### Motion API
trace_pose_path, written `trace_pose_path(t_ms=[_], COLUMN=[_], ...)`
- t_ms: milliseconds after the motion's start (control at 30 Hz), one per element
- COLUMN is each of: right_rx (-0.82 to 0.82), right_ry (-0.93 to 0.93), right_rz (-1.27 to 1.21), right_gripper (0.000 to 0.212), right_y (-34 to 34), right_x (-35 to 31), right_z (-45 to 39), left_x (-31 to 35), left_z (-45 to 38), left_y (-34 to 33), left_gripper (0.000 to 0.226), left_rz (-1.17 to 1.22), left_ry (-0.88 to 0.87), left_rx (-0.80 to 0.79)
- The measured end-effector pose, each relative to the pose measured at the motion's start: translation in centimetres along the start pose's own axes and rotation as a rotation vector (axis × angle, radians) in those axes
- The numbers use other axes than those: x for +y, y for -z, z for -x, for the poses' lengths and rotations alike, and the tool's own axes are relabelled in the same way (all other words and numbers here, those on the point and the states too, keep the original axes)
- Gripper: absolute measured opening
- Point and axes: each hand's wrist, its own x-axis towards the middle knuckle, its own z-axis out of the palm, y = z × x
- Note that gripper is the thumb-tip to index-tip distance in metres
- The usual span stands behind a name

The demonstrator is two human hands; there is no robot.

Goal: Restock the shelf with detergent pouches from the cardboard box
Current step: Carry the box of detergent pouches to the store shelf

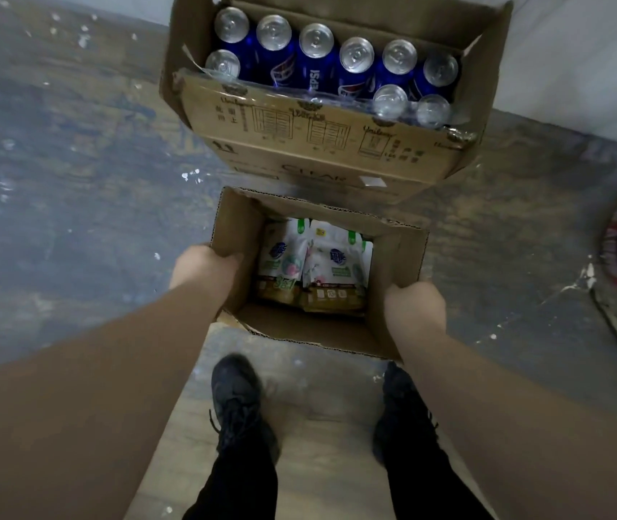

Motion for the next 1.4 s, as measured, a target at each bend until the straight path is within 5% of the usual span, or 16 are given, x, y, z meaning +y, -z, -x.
trace_pose_path(t_ms=[533,867,1100,1400], right_rx=[-0.054,0.017,0.067,0.005], right_ry=[0.11,0.378,0.584,0.949], right_rz=[0.096,0.125,0.179,0.341], right_gripper=[0.012,0.027,0.008,0.034], right_y=[4.5,15.9,22.7,27.5], right_x=[-3.0,-11.7,-15.7,-16.5], right_z=[6.4,24.9,38.4,50.9], left_x=[-0.6,0.7,-0.9,-6.6], left_z=[7.6,20.8,30.9,45.4], left_y=[5.8,23.0,33.8,38.3], left_gripper=[0.012,0.015,0.015,0.015], left_rz=[-0.01,0.176,0.378,0.598], left_ry=[-0.021,0.024,0.05,0.162], left_rx=[0.096,0.212,0.311,0.545])
